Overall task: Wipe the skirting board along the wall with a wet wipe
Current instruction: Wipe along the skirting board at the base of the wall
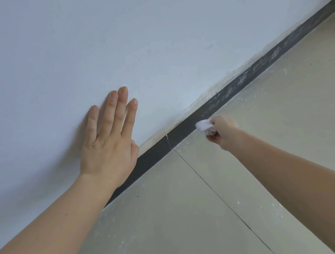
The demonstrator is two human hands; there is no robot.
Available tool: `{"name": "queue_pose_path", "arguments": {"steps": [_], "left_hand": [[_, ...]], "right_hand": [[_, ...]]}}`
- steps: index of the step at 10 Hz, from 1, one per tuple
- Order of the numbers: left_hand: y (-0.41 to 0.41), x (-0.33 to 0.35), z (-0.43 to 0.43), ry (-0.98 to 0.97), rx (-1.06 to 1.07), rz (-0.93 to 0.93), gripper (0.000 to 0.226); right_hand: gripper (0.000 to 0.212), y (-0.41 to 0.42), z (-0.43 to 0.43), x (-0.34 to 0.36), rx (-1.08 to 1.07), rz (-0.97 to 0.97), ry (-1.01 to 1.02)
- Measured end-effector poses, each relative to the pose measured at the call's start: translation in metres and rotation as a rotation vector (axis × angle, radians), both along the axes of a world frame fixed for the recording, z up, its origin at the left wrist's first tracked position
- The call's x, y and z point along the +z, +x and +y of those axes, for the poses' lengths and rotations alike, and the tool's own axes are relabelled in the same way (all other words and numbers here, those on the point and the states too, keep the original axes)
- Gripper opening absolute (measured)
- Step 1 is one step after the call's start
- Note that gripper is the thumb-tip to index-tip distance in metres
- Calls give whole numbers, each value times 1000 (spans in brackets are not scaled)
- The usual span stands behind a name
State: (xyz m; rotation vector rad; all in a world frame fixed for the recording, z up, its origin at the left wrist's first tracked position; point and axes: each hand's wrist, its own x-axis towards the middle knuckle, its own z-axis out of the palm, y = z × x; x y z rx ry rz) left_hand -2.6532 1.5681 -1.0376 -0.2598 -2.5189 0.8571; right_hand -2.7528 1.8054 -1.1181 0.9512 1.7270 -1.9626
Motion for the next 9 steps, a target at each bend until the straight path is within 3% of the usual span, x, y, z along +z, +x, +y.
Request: {"name": "queue_pose_path", "arguments": {"steps": [1, 2, 4, 6, 7, 8, 9], "left_hand": [[-5, 5, 11, 16, -26, -41, 82], [-17, 10, 24, -10, -52, -43, 82], [-46, 27, 48, -33, -103, -42, 80], [-66, 56, 68, -20, -152, -159, 77], [-75, 78, 75, -50, -222, -231, 71], [-83, 104, 76, -70, -308, -218, 68], [-91, 116, 77, -140, -308, -223, 65]], "right_hand": [[13, 34, -8, 2, 171, -69, 37], [5, 47, -10, 16, 269, -98, 76], [5, 25, 3, 51, 355, -105, 162], [9, 10, 20, 86, 421, -82, 248], [21, -4, 27, 122, 574, -194, 330], [15, -19, 37, 137, 946, -108, 667], [14, -38, 33, 165, 1003, -124, 804]]}}
